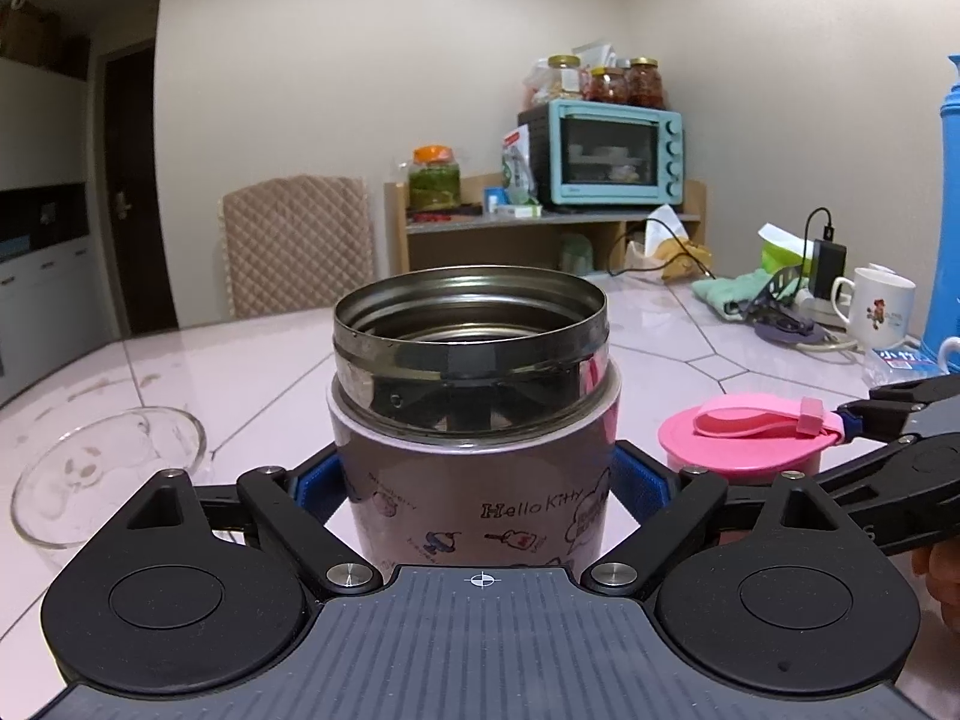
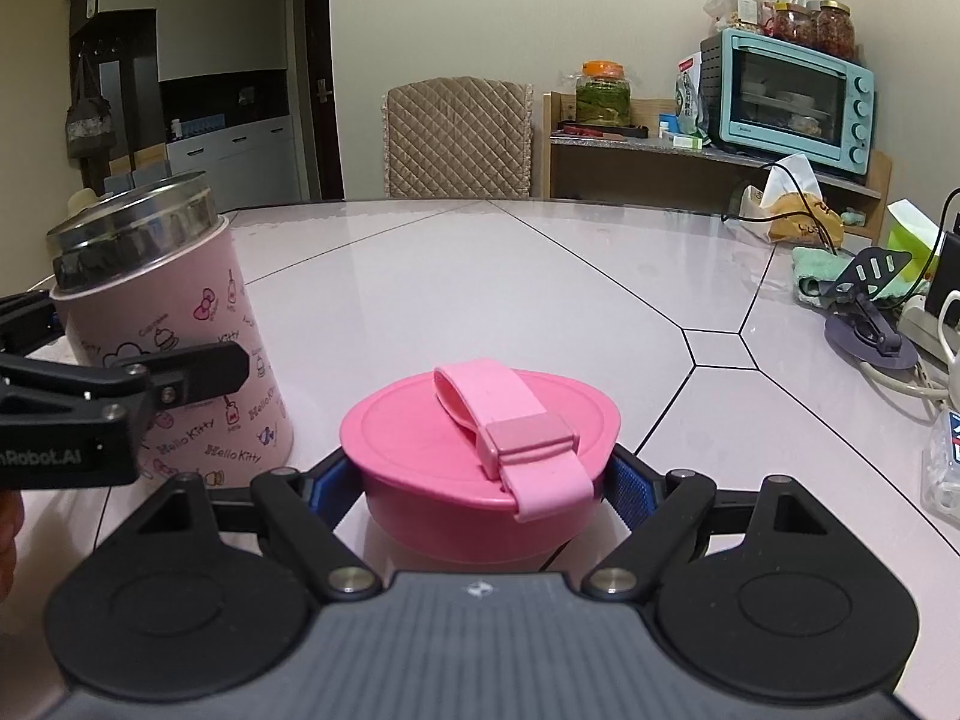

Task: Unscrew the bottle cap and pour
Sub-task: 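Open the right gripper to release the cap while the left gripper releases the jar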

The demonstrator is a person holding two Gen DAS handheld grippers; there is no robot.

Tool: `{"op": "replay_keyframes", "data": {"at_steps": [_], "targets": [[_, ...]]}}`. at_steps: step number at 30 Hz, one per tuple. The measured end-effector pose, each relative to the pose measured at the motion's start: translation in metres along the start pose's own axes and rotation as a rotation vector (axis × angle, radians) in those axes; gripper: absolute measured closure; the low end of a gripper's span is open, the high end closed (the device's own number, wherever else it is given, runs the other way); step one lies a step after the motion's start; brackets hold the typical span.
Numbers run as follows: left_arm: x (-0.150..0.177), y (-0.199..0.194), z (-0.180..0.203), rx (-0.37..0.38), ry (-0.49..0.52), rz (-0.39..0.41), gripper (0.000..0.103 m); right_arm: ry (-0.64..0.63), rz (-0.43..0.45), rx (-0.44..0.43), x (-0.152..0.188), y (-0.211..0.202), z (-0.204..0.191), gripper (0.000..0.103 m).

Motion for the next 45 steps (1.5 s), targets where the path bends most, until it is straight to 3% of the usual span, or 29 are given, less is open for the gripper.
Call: {"op": "replay_keyframes", "data": {"at_steps": [36, 40, 45], "targets": [[0.018, -0.006, -0.003, -0.008, -0.026, -0.047, 0.002, -0.021, -0.062, 0.002, 0.008, 0.011, -0.001, 0.017], [0.018, -0.005, -0.004, -0.009, -0.028, -0.050, 0.001, -0.023, -0.068, 0.003, 0.009, 0.011, -0.002, 0.010], [0.019, -0.005, -0.005, -0.007, -0.033, -0.057, 0.001, -0.028, -0.069, 0.005, 0.011, 0.009, -0.004, 0.007]]}}
Point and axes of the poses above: each gripper's, at about its wrist camera, not at the fingertips, and y roughly the way its jaws point, z to its right, x to its underside, the point moved 10 cm from there along y, roughly the way its jaws point
